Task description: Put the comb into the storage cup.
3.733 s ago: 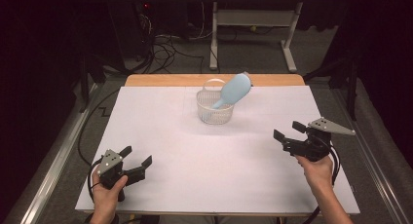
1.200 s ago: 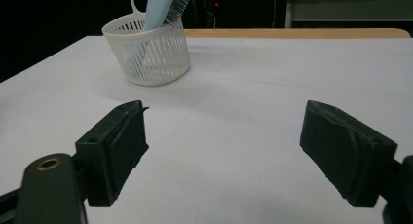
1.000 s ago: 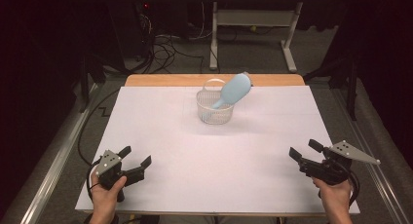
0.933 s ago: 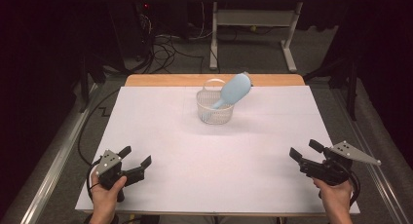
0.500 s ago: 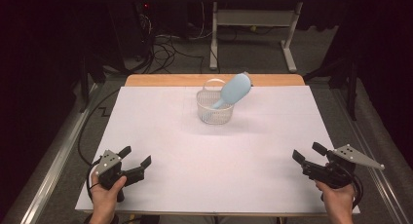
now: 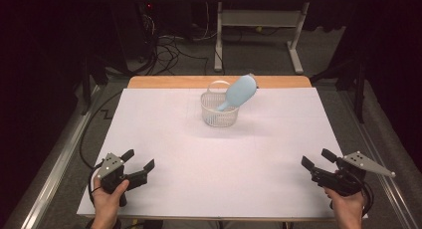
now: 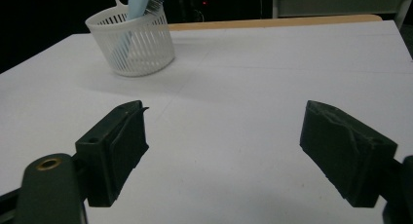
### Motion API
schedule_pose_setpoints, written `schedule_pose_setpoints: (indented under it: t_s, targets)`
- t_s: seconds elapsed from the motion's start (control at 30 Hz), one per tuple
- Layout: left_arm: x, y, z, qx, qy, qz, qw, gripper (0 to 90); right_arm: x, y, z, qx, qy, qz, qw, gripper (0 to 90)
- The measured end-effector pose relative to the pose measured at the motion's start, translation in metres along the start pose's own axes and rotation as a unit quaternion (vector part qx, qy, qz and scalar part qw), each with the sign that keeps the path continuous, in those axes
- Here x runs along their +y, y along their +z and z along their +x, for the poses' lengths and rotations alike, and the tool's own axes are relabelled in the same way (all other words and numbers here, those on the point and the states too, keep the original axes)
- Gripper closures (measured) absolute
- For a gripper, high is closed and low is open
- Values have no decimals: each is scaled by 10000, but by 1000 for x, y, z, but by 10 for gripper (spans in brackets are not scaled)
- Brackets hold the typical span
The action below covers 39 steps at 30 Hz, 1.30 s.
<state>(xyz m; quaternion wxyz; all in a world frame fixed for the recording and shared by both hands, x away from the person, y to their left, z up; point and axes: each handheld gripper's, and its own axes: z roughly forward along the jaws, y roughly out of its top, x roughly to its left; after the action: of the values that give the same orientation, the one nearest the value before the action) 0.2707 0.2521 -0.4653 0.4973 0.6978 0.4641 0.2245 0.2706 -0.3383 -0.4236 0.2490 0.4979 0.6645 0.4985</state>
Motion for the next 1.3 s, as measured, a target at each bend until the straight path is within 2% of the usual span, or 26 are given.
schedule_pose_setpoints:
  t_s: [0.13,1.3]
  targets:
    - [0,0,0,-2,-4,1,10000,155,-3,0,-2,8,72,0,10000,176]
    - [0,0,2,21,-37,-2,10000,155,-20,3,-10,-141,105,169,9997,175]
